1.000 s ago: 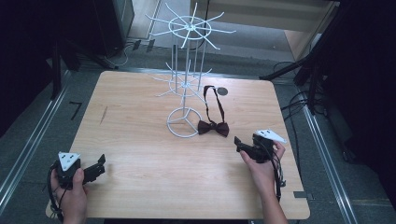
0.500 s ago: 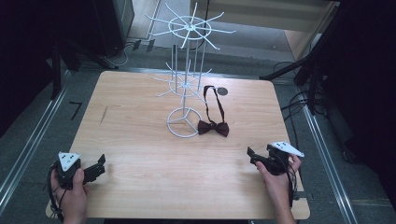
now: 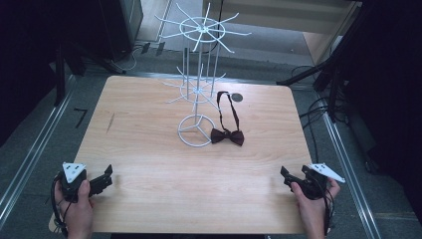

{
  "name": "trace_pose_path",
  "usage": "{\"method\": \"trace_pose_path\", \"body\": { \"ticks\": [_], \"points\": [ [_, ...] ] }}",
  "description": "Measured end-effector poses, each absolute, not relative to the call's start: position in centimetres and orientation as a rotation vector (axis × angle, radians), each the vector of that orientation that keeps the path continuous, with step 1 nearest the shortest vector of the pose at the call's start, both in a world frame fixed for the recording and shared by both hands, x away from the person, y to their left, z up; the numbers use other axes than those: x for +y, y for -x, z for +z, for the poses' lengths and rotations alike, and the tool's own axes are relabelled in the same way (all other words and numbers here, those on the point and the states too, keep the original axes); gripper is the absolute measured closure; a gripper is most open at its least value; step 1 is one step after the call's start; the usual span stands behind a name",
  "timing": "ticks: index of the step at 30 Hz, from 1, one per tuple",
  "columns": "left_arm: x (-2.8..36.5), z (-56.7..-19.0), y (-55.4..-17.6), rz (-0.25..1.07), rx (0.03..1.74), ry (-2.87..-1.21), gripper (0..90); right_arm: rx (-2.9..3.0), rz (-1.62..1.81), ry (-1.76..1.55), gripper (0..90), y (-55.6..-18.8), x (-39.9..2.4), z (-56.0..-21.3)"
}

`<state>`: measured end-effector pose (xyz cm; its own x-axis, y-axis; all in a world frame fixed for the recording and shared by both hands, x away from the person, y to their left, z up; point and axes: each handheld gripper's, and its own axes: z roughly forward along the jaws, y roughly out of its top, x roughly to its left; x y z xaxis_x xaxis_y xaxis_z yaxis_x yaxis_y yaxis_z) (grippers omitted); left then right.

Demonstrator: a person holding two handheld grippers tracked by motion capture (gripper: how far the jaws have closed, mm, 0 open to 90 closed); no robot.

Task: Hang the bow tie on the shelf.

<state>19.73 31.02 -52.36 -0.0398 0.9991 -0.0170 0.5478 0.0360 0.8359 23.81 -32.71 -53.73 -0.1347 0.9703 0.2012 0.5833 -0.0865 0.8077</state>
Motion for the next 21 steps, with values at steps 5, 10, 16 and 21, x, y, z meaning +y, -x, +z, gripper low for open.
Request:
{"method": "trace_pose_path", "body": {
  "ticks": [5, 10, 16, 21],
  "points": [
    [31.0, -52.4, -19.7, 0.881, 1.663, -1.583, 8.8, 1.708, 1.102, -1.705, 13.9, -22.8, -34.2, -54.0],
    [31.0, -52.4, -19.7, 0.876, 1.661, -1.586, 8.9, 1.678, 1.087, -1.720, 13.9, -21.8, -35.7, -54.1],
    [31.0, -52.3, -19.7, 0.879, 1.660, -1.588, 8.8, 1.646, 1.074, -1.739, 13.9, -20.6, -37.2, -54.4],
    [31.0, -52.4, -19.7, 0.879, 1.660, -1.586, 8.8, 1.632, 1.062, -1.752, 14.0, -19.6, -38.2, -54.8]
  ]
}}
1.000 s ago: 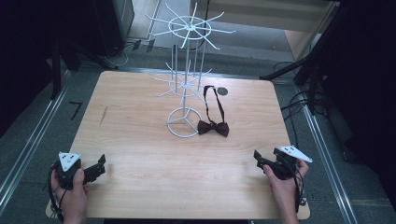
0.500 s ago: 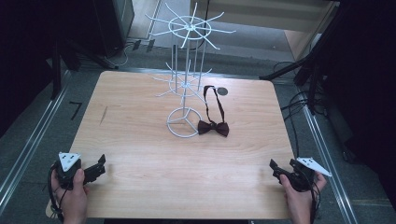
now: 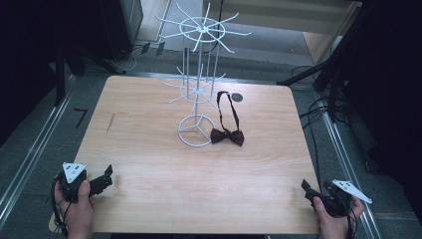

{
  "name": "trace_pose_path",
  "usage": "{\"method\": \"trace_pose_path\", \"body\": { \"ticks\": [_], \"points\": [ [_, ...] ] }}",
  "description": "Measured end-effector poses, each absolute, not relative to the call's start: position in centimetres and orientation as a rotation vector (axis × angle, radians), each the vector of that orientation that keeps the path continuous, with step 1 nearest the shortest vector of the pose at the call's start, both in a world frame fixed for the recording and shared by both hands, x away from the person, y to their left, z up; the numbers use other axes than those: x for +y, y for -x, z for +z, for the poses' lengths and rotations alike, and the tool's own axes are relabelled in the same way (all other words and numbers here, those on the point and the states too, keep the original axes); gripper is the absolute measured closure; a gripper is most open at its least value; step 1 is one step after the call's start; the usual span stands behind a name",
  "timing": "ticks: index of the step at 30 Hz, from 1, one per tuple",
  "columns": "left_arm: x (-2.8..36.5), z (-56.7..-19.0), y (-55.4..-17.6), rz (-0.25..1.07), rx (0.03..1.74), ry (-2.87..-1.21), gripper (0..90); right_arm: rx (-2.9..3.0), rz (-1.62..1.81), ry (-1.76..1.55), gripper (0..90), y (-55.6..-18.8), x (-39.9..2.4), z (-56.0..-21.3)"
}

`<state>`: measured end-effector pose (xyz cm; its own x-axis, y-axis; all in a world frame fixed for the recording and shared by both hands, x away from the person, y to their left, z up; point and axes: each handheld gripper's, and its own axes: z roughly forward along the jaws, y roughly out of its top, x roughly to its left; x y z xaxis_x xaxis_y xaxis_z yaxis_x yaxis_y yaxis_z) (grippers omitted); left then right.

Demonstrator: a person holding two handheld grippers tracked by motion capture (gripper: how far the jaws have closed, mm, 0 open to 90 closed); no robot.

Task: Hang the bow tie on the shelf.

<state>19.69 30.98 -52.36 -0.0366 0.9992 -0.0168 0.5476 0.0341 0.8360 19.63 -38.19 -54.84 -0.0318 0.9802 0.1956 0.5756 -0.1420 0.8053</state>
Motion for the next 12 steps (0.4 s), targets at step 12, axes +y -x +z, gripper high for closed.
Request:
{"method": "trace_pose_path", "body": {
  "ticks": [12],
  "points": [
    [31.0, -52.4, -19.7, 0.879, 1.667, -1.589, 8.8, 1.573, 1.095, -1.793, 14.4, -18.0, -38.7, -55.4]
  ]
}}
